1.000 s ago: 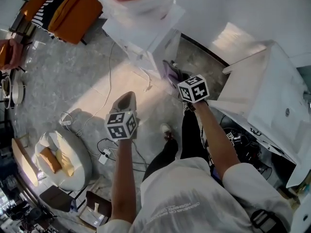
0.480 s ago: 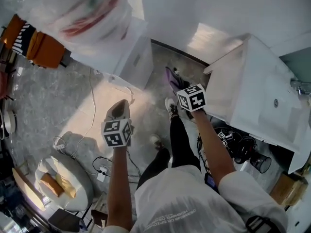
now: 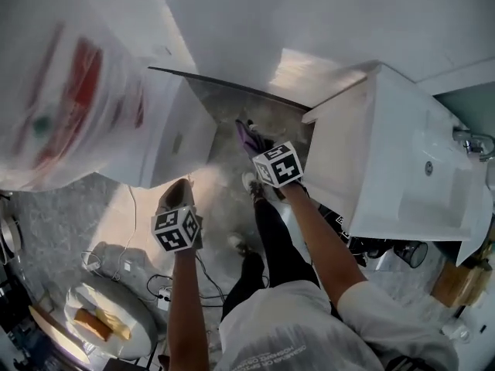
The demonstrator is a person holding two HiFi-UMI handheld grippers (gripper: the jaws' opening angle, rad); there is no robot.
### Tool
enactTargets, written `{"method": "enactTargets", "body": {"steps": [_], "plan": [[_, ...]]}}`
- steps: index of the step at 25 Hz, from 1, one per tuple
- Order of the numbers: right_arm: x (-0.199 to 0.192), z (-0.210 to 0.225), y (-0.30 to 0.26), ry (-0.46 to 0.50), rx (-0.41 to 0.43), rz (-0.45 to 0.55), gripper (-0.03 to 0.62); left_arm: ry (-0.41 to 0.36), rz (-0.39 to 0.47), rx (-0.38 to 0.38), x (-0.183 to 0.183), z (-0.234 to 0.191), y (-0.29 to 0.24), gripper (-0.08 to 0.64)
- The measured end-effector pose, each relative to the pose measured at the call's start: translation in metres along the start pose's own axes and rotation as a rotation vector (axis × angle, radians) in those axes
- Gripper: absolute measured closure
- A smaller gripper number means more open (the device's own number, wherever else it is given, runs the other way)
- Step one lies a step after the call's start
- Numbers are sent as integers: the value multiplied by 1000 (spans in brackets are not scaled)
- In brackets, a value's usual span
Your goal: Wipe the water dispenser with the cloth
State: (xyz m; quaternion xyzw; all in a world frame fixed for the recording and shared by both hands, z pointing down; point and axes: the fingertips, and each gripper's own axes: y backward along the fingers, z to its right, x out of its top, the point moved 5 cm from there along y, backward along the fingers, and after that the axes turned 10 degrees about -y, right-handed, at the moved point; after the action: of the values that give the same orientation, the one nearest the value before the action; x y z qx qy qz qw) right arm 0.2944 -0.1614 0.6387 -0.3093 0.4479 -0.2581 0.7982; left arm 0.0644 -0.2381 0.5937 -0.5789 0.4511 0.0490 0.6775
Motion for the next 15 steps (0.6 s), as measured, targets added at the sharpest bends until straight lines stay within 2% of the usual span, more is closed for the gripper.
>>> {"method": "enactTargets", "body": {"steps": [6,10,15], "plan": [[11,29,-58,-43,41,-78,505,-40,-99,-23,-1,5,-60,541],[15,48,-108,-58,88,-130,505,-13,-163,-36,-13,8,-109,541],[19,63,-167,-123,178,-174,505,21,-224,-45,-25,9,-153,540]]}}
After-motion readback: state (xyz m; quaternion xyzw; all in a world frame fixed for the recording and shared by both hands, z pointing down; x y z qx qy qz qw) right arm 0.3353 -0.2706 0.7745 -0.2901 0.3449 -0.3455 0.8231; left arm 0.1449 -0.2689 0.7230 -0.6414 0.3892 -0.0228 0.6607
